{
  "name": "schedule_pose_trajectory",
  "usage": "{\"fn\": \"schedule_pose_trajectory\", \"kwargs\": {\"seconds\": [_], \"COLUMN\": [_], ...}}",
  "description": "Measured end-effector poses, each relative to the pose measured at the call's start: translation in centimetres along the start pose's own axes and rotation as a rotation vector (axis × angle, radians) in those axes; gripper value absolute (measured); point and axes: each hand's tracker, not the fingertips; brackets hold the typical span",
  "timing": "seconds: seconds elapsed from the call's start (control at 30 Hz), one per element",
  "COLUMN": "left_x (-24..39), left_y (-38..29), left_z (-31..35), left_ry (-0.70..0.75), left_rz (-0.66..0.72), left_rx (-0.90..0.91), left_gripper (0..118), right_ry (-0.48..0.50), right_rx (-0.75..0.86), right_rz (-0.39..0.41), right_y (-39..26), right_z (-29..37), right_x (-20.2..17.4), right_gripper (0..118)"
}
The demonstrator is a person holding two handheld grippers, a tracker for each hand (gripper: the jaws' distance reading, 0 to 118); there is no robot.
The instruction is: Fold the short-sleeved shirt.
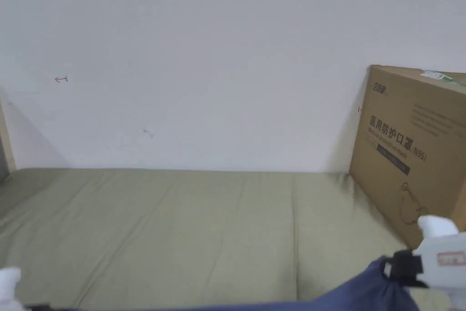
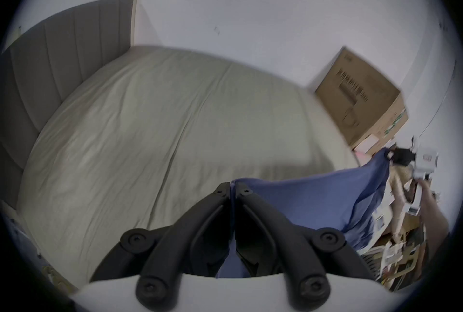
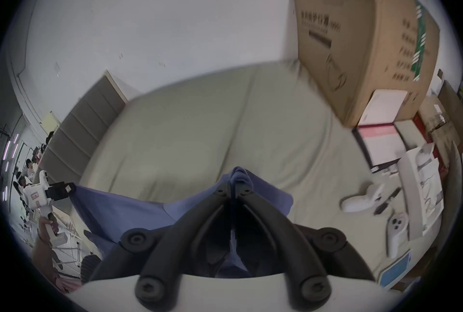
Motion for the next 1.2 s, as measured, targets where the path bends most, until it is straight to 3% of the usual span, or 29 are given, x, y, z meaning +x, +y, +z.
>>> {"fn": "schedule_pose_trajectory", "kwargs": {"seconds": [0.13,0.23,0.47,0.77,0.87,1.03,1.2], "left_x": [2.8,4.6,7.1,8.2,8.3,8.8,9.1], "left_y": [4.9,8.8,17.9,28.3,31.5,35.9,38.4], "left_z": [3.4,5.3,8.1,5.6,4.1,1.5,-1.5], "left_ry": [-0.016,-0.027,0.007,0.008,0.041,0.081,0.100], "left_rz": [-0.089,-0.132,-0.182,-0.124,-0.122,-0.149,-0.158], "left_rx": [0.095,0.142,0.250,0.348,0.387,0.447,0.490], "left_gripper": [1,1,1,1,1,1,1], "right_ry": [-0.026,0.009,-0.007,-0.103,-0.086,-0.152,-0.168], "right_rx": [0.132,0.222,0.351,0.438,0.493,0.542,0.627], "right_rz": [0.064,0.040,0.097,0.077,0.065,0.135,0.073], "right_y": [4.0,7.2,14.6,25.8,29.2,33.9,36.9], "right_z": [6.3,10.1,15.1,11.9,10.1,6.9,3.5], "right_x": [-1.4,-3.0,-8.4,-11.3,-12.1,-13.8,-13.1], "right_gripper": [1,1,1,1,1,1,1]}}
